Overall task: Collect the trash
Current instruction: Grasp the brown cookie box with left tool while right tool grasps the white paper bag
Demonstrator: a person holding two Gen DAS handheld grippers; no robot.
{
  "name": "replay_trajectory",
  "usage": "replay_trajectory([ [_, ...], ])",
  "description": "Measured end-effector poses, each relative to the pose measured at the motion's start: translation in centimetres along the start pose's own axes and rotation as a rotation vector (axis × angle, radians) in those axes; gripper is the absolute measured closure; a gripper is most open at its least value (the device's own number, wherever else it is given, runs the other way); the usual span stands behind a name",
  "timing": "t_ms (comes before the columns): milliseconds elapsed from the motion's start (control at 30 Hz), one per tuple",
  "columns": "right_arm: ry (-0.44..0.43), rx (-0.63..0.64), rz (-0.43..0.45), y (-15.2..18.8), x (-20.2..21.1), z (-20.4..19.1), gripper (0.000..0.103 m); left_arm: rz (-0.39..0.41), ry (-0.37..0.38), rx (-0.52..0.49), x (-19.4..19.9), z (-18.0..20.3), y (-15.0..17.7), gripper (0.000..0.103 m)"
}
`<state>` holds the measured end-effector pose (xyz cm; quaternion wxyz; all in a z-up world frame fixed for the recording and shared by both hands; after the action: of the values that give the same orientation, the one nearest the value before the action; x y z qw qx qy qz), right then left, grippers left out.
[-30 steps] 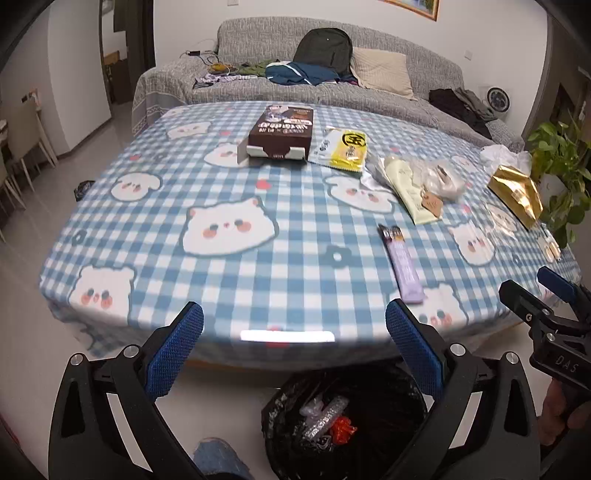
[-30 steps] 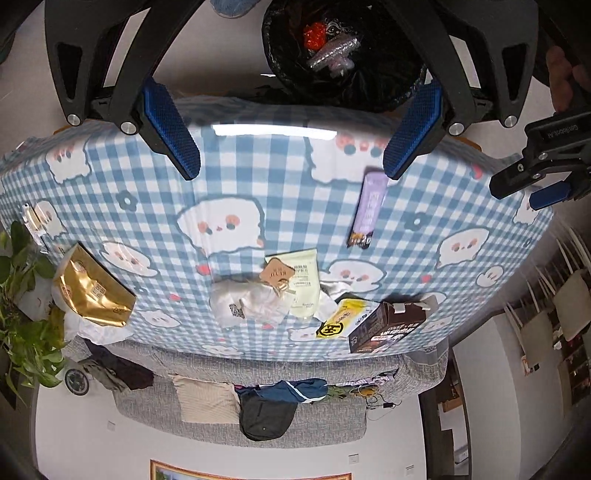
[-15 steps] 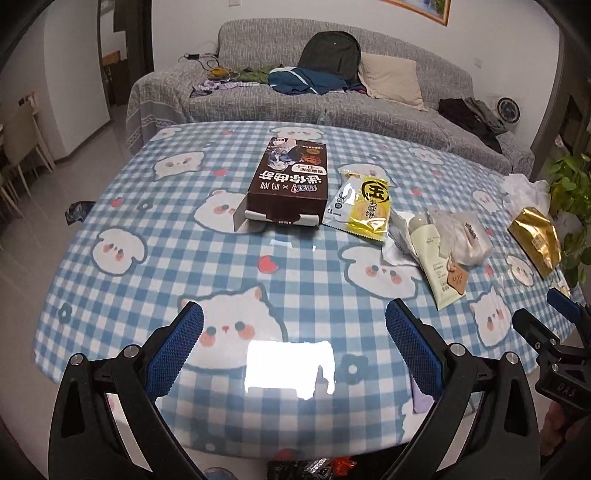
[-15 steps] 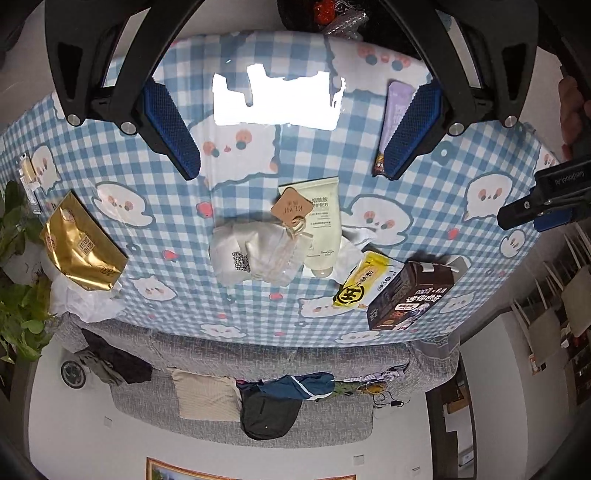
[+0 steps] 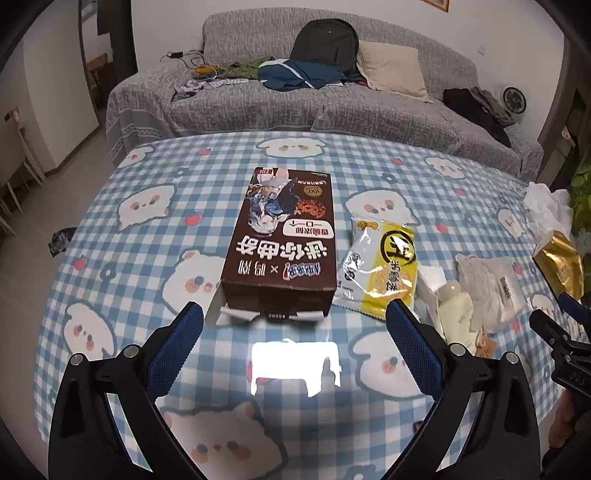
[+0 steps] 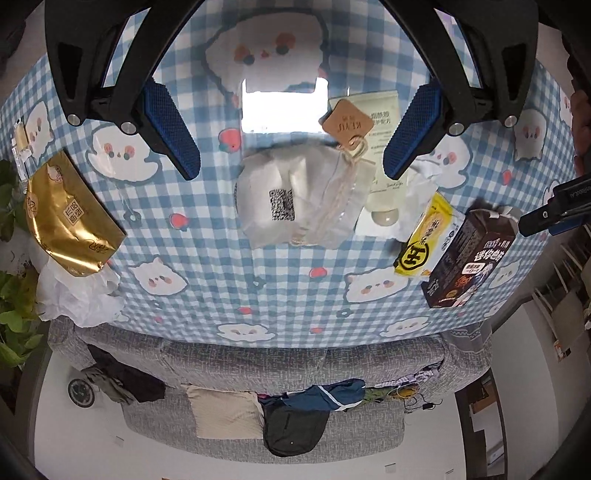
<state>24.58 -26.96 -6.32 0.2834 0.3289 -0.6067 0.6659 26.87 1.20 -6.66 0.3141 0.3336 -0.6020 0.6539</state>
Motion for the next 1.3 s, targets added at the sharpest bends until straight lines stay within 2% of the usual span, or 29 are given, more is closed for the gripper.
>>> replay_trajectory([
  [300,0.018,-0.040,-0.017,-2.9,-4.0,2.3,0.008,-0.057,0.000,0.004,-5.5,-0.3,-3.7,0.006],
  [667,-0.012,-0.075,-0.058,-3.3,-7.4,3.6,0.008,-0.113,0.003,-0.016,-9.0,0.2,-5.8,0.006],
  [933,-0.010,-0.059,-0.077,-3.3,-8.3,3.2,0.015,-0.112,-0.041,-0.035,-9.9,-0.2,-6.0,0.006],
  [1067,-0.016,-0.073,-0.092,-3.2,-8.6,3.4,0.022,-0.100,-0.078,-0.049,-10.1,-0.6,-6.1,0.006],
  [1167,-0.021,-0.072,-0.106,-3.0,-8.7,3.5,0.027,-0.104,-0.062,-0.021,-10.2,-1.0,-6.3,0.006],
  [1300,-0.021,-0.048,-0.113,-2.9,-8.6,3.2,0.028,-0.101,-0.055,-0.004,-10.3,-1.3,-6.5,0.006],
])
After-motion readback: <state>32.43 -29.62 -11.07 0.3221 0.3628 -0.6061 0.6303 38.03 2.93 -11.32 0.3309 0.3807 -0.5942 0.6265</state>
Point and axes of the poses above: each gripper's, at about its wrist camera, not at the fingertips, and x roughly against the way its jaws point, z to its right, y to its underside, the point moved 7 cm from there along -x, roughly the way its jaws point, and after that the axes turned 1 degree about -z, right-handed, at the moved point
